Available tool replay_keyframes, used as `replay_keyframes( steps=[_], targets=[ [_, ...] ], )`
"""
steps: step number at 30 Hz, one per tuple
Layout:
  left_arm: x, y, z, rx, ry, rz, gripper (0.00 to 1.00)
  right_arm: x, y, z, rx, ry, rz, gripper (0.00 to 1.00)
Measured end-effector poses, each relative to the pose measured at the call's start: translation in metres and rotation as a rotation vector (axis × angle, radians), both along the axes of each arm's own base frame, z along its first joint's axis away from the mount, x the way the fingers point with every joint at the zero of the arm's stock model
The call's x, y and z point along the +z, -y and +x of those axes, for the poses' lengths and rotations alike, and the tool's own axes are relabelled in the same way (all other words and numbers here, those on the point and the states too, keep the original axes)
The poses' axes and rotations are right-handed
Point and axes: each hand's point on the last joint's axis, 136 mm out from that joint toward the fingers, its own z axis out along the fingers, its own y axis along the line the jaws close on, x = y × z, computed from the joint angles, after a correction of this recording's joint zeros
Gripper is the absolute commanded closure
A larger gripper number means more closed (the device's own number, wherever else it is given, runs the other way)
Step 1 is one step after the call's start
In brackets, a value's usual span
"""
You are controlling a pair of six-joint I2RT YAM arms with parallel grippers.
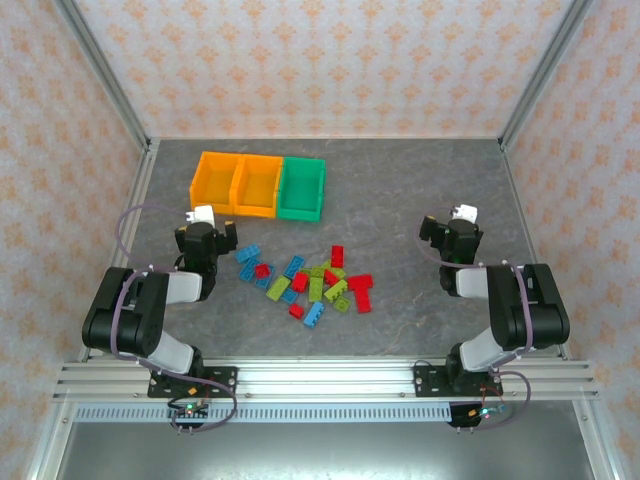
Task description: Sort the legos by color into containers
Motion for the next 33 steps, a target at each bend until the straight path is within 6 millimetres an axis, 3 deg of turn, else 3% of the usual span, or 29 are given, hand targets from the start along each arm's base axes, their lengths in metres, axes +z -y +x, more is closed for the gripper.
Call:
replay_keyframes(
  steps=[5, 8, 10, 14, 15, 17, 20, 22, 25, 27, 30, 33],
  targets=[
    [0.000, 0.000, 0.000, 0.000, 0.000, 0.000, 0.00, 0.001, 0.000, 0.000, 0.000, 0.001, -0.001, 0.01],
    [0.001, 0.000, 0.000, -0.001, 0.002, 0.000, 0.00, 0.013, -0.003, -0.009, -0.020, -0.011, -0.019, 0.01],
    [0.007, 0.001, -0.001, 0.000, 0.013, 0.002, 0.00, 0.040, -0.009, -0.017, -0.040, 0.003, 0.016, 0.02],
    [0.051, -0.001, -0.012, 0.056, 0.047, -0.019, 0.00, 0.136, -0.022, -0.028, -0.077, 0.117, 0.214, 0.03],
    [0.071, -0.002, -0.013, 0.078, 0.075, -0.045, 0.00, 0.154, -0.028, -0.033, -0.065, 0.132, 0.265, 0.03],
    [0.105, -0.002, -0.016, 0.113, 0.117, -0.104, 0.00, 0.171, -0.050, -0.044, -0.013, 0.106, 0.352, 0.04],
    [0.141, 0.017, -0.021, 0.108, 0.130, -0.204, 0.00, 0.159, -0.097, -0.064, 0.104, -0.050, 0.430, 0.04],
    [0.146, 0.046, -0.023, 0.054, 0.074, -0.253, 0.00, 0.143, -0.135, -0.079, 0.193, -0.181, 0.450, 0.04],
    [0.129, 0.096, -0.025, -0.029, -0.083, -0.312, 0.01, 0.111, -0.197, -0.107, 0.328, -0.400, 0.443, 0.03],
    [0.104, 0.112, -0.024, -0.007, -0.200, -0.358, 0.04, 0.097, -0.226, -0.124, 0.381, -0.496, 0.429, 0.03],
    [0.056, 0.119, -0.023, 0.098, -0.376, -0.410, 0.04, 0.091, -0.251, -0.136, 0.414, -0.562, 0.425, 0.03],
    [0.014, 0.121, -0.032, 0.199, -0.506, -0.451, 0.03, 0.092, -0.261, -0.140, 0.413, -0.580, 0.435, 0.02]
  ],
)
